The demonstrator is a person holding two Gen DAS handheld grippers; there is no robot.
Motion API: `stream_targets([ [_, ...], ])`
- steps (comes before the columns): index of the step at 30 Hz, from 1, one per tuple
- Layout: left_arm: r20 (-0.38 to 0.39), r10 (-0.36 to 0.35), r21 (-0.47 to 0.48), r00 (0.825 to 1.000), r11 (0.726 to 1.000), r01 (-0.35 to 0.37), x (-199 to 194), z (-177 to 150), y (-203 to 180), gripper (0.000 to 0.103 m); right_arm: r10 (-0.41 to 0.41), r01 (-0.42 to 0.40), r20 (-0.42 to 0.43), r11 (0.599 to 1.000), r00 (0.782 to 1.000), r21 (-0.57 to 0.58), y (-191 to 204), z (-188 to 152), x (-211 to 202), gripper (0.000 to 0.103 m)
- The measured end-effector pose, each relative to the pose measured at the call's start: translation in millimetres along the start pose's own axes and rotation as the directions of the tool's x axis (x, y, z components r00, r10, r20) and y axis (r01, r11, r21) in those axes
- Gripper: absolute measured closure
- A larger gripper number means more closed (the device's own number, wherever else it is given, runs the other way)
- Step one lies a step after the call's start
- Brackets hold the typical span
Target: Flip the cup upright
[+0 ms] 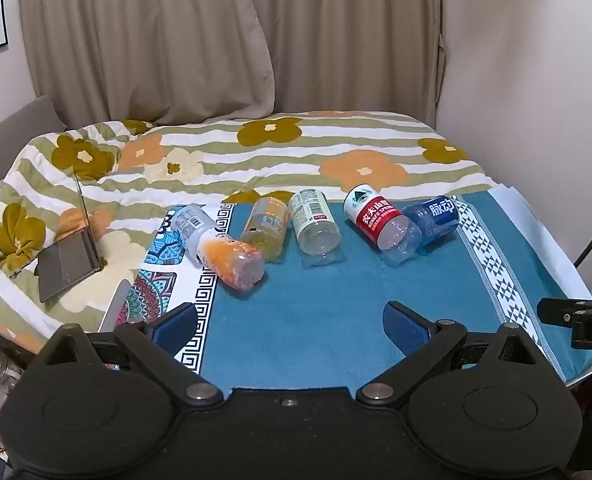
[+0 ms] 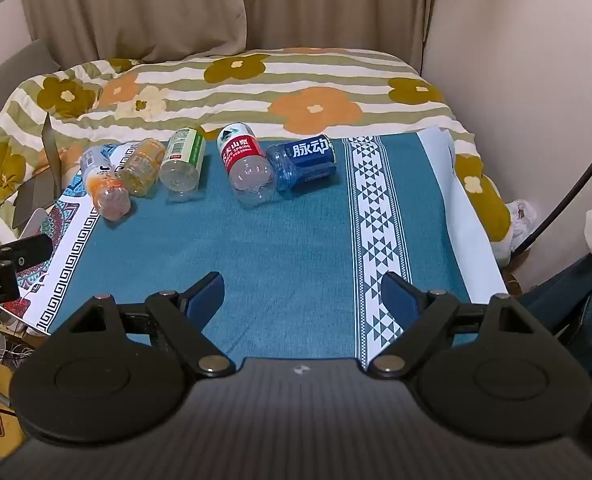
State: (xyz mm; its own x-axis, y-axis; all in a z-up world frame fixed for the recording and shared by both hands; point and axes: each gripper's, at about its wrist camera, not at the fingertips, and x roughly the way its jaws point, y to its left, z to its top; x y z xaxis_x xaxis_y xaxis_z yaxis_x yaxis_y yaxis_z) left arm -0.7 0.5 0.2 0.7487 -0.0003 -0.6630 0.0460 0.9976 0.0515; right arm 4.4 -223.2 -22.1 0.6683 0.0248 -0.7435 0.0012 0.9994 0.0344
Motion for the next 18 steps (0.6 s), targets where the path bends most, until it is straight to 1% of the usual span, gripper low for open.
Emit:
stream_targets([
  [6,0.001,-0.009,-0.015,1.0,1.0,0.009,-2.1,0.0,5.0,0.002,-0.001,0.001,-0.002,1.0,1.0,-0.003,1.0,0.5,0.9,0.002],
  [12,-0.018,0.01,0.002,1.0,1.0,-0.01,3.6,4.1,1.0,0.002,0.004,-0.004,-0.015,1.0,1.0,-0.006,1.4,1.9,1.2,0.002],
  [17,-0.017,0.014,-0.002,1.0,1.0,-0.014,3.7,4.2,3.5,0.002,0.015,-0.015,-0.029,1.0,0.999,0.009,3.8,2.2,6.5,0.002],
  [18,-0.018,0.015,-0.002,1.0,1.0,-0.015,4.0,4.3,4.1,0.002,0.014,-0.013,-0.031,1.0,0.999,0.009,4.1,2.3,6.8,0.001],
])
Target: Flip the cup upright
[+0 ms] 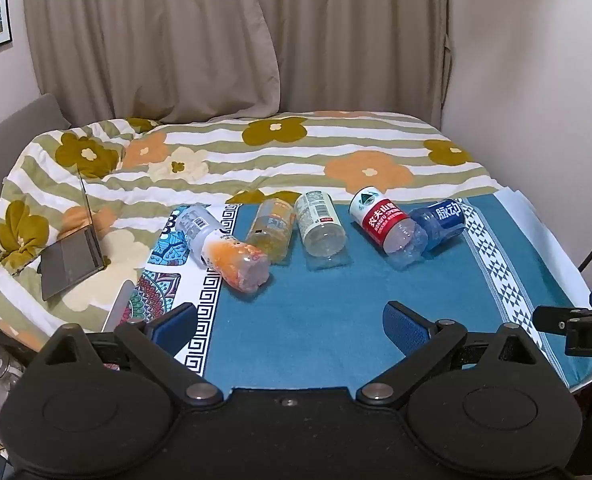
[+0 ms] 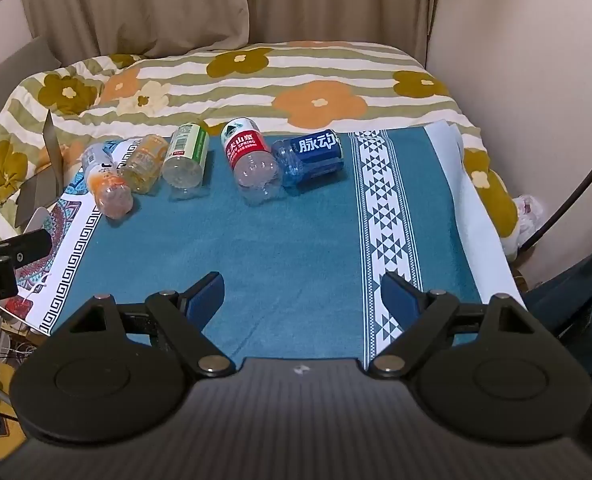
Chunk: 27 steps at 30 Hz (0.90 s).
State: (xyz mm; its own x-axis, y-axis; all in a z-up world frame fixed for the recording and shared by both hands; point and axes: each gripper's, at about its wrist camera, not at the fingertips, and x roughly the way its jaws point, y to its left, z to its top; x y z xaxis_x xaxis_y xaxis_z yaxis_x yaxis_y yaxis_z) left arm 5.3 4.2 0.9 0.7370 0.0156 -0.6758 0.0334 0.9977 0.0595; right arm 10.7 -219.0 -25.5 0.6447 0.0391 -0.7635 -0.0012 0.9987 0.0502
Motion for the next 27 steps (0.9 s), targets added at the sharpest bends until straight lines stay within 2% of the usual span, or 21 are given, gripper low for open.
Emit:
stream_targets([
  [7,-0.003,0.002,-0.001,1.0,1.0,-0.002,-0.4,0.4,3.1,0.002,-0.006,0.006,0.02,1.0,1.0,0.003,1.4,-0.2,-1.4,0.0],
  [27,-0.006,-0.007,0.002,1.0,1.0,0.007,-2.1,1.7,0.6,0.002,-0.021,0.021,0.01,1.0,1.0,-0.002,1.4,-1.7,-2.2,0.0],
])
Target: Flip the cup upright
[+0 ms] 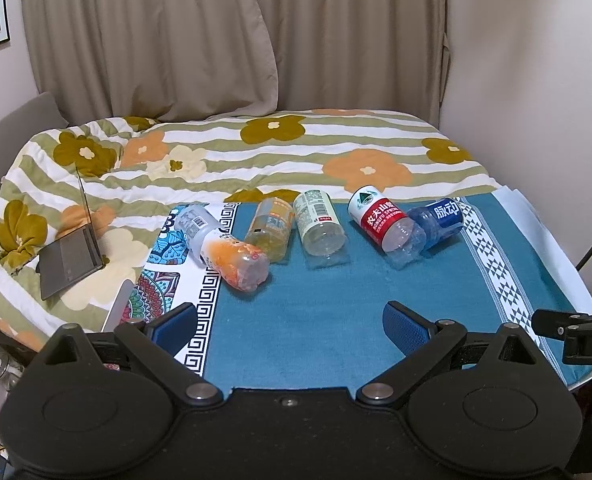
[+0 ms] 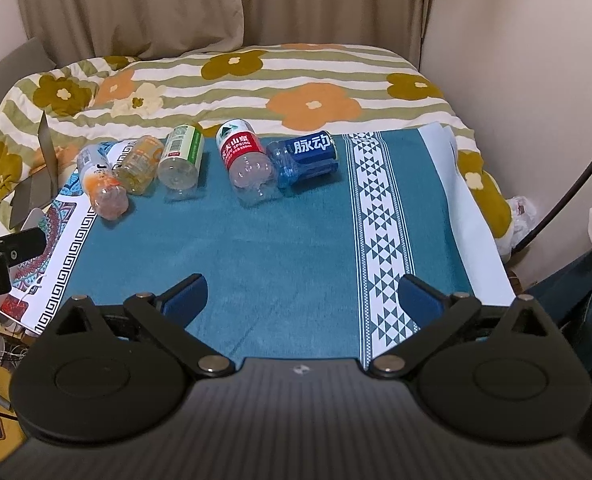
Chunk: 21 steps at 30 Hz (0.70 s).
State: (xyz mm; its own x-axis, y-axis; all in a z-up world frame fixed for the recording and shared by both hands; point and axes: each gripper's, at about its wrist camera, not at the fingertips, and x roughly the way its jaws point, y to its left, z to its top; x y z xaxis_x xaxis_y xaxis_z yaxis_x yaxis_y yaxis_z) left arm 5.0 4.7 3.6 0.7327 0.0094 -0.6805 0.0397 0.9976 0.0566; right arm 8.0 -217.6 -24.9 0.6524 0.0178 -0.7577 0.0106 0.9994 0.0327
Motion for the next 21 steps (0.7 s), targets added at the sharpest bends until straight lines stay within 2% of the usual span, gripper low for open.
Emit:
stream_targets([
  [21,-0.003,0.002,-0.008,1.0,1.0,-0.002,-1.8,-0.5,-0.5,0.002,0.002,-0.002,-0.001,1.0,1.0,-0.006,1.6,-0.7,-0.9,0.0],
])
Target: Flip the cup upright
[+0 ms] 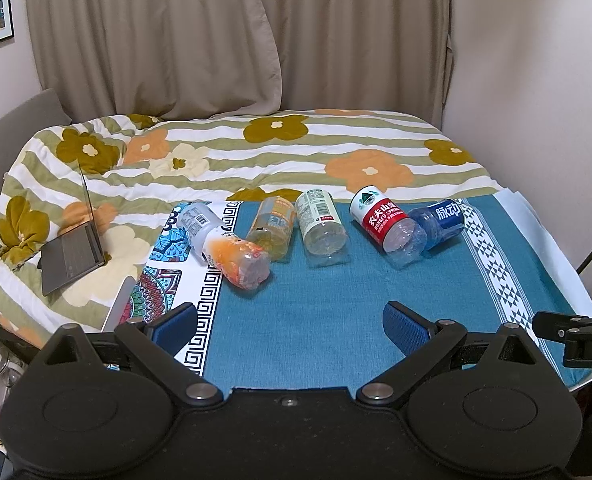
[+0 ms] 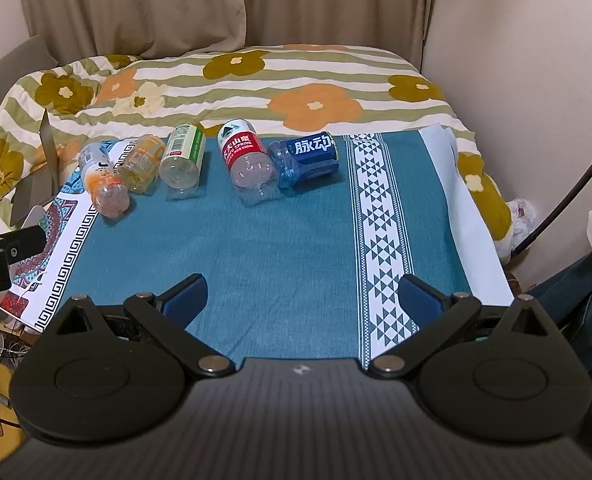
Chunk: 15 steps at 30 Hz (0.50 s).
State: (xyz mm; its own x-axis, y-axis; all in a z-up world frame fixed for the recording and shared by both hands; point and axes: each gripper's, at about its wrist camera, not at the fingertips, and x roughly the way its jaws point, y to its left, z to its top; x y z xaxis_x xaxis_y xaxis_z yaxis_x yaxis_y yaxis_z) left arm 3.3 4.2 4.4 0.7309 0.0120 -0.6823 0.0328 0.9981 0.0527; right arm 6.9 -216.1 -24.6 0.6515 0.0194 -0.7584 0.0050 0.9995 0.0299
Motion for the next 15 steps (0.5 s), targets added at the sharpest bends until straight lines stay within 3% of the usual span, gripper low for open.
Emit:
stream_targets([
  [15,0.001,0.0,0.001,1.0,1.0,0.0,-0.2,0.0,-0.1,0.002,-0.001,0.001,-0.002,1.0,1.0,0.003,-1.3,0.0,-2.4,0.0],
])
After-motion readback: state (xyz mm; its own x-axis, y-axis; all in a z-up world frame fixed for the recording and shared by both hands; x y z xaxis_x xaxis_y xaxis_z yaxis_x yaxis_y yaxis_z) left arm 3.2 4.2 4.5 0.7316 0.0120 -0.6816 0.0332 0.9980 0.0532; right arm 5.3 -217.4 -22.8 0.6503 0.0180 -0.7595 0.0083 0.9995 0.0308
